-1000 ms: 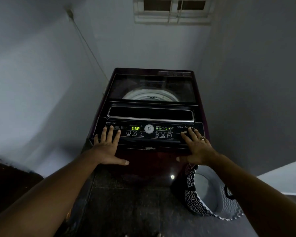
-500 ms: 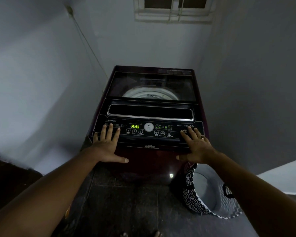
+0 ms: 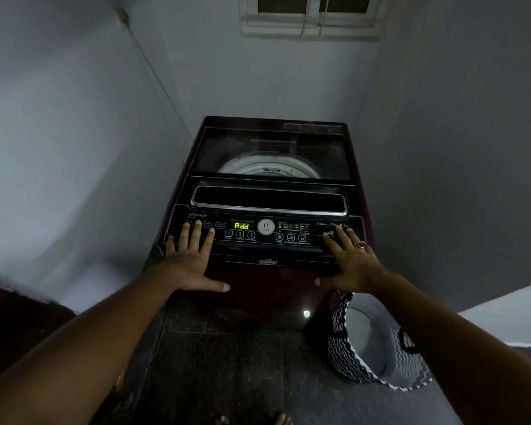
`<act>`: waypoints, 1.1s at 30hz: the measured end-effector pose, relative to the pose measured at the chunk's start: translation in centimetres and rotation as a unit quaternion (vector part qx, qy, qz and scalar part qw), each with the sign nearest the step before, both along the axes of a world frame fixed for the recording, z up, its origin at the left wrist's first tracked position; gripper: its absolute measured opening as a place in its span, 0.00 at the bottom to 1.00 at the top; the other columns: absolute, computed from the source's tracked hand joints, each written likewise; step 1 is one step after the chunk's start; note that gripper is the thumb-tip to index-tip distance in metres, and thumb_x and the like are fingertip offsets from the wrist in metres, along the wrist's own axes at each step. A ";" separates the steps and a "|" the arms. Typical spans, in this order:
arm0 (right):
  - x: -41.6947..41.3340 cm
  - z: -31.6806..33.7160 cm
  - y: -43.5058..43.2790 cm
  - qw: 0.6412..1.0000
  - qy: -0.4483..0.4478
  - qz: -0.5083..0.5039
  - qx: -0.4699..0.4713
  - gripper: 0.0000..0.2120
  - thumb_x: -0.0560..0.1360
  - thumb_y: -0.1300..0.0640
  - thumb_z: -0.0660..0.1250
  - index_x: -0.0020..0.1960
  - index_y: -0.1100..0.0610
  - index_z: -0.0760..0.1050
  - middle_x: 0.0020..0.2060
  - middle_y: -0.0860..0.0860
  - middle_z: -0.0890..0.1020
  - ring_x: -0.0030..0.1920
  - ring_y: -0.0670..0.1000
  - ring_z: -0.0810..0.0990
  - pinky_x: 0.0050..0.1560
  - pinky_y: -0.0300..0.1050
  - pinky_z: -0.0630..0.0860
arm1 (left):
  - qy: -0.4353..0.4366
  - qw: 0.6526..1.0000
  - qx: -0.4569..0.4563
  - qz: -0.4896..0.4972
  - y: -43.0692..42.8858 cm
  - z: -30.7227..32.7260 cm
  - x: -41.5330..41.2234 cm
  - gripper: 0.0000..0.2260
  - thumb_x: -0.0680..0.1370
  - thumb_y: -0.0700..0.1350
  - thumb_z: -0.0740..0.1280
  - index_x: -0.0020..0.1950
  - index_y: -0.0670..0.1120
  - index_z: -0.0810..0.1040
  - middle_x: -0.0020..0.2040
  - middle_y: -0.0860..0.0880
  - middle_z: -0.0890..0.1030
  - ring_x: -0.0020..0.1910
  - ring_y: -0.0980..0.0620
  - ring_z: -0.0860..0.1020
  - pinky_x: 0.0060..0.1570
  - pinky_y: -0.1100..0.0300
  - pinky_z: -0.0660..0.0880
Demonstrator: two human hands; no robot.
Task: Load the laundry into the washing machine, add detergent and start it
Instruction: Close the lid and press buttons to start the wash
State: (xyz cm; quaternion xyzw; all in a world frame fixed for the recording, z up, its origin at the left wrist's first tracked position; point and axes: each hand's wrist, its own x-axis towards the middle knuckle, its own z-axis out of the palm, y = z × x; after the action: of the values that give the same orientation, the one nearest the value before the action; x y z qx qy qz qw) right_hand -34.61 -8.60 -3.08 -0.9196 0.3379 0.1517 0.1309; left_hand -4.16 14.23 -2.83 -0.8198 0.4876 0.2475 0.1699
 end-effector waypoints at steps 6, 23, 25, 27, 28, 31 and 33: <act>-0.1 -0.1 -0.1 1.000 -0.001 0.002 0.002 0.59 0.64 0.22 0.65 0.82 0.46 0.38 0.80 0.56 0.35 0.80 0.59 0.35 0.78 0.64 0.45 | 0.000 1.000 -0.005 -0.002 0.0 0.0 0.0 0.67 0.56 0.84 0.58 0.74 0.50 0.22 0.72 0.41 0.20 0.72 0.38 0.22 0.72 0.31 0.38; -0.1 -0.2 -0.2 1.000 -0.003 0.002 -0.003 0.60 0.63 0.21 0.64 0.82 0.46 0.37 0.80 0.55 0.36 0.80 0.59 0.35 0.78 0.64 0.46 | 0.003 1.000 0.004 0.000 0.0 0.3 -0.2 0.67 0.57 0.84 0.59 0.73 0.50 0.21 0.70 0.42 0.18 0.71 0.38 0.21 0.72 0.31 0.37; -0.1 -0.2 -0.2 1.000 -0.001 0.001 -0.001 0.60 0.64 0.22 0.65 0.81 0.46 0.37 0.80 0.55 0.35 0.80 0.59 0.35 0.78 0.64 0.46 | 0.001 1.000 0.004 0.000 0.0 0.3 -0.2 0.67 0.57 0.84 0.59 0.73 0.50 0.21 0.71 0.41 0.18 0.71 0.38 0.21 0.72 0.31 0.37; -0.1 -0.2 -0.2 1.000 -0.001 0.001 0.000 0.60 0.64 0.22 0.65 0.81 0.45 0.37 0.80 0.55 0.35 0.80 0.59 0.34 0.78 0.65 0.46 | 0.000 1.000 0.004 -0.001 0.0 0.2 -0.2 0.67 0.56 0.84 0.58 0.74 0.50 0.22 0.71 0.41 0.19 0.71 0.38 0.22 0.72 0.30 0.38; -0.1 -0.3 -0.2 1.000 -0.002 0.002 0.000 0.60 0.64 0.22 0.64 0.81 0.45 0.37 0.80 0.55 0.35 0.80 0.59 0.34 0.78 0.65 0.46 | 0.000 1.000 0.004 -0.001 0.0 0.3 -0.2 0.67 0.56 0.84 0.58 0.74 0.50 0.22 0.71 0.41 0.19 0.71 0.38 0.22 0.72 0.30 0.38; -0.1 -0.4 -0.3 1.000 -0.005 0.003 -0.002 0.60 0.63 0.21 0.64 0.81 0.46 0.37 0.80 0.56 0.36 0.80 0.59 0.35 0.78 0.65 0.46 | 0.000 1.000 0.003 0.000 0.0 0.3 -0.2 0.67 0.57 0.84 0.59 0.74 0.50 0.22 0.71 0.41 0.19 0.71 0.38 0.22 0.72 0.31 0.37; -0.1 -0.3 -0.2 1.000 -0.004 0.002 -0.003 0.60 0.64 0.22 0.64 0.81 0.46 0.37 0.80 0.56 0.36 0.80 0.59 0.35 0.78 0.64 0.46 | -0.001 1.000 0.002 -0.001 0.0 0.2 -0.2 0.67 0.57 0.84 0.58 0.74 0.49 0.22 0.71 0.41 0.19 0.71 0.38 0.22 0.72 0.30 0.38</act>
State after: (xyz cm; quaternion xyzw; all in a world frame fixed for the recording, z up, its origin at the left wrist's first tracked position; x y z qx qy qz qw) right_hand -34.69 -8.85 -3.36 -0.9214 0.3358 0.1469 0.1294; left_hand -4.35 14.20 -2.63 -0.8194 0.4874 0.2476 0.1725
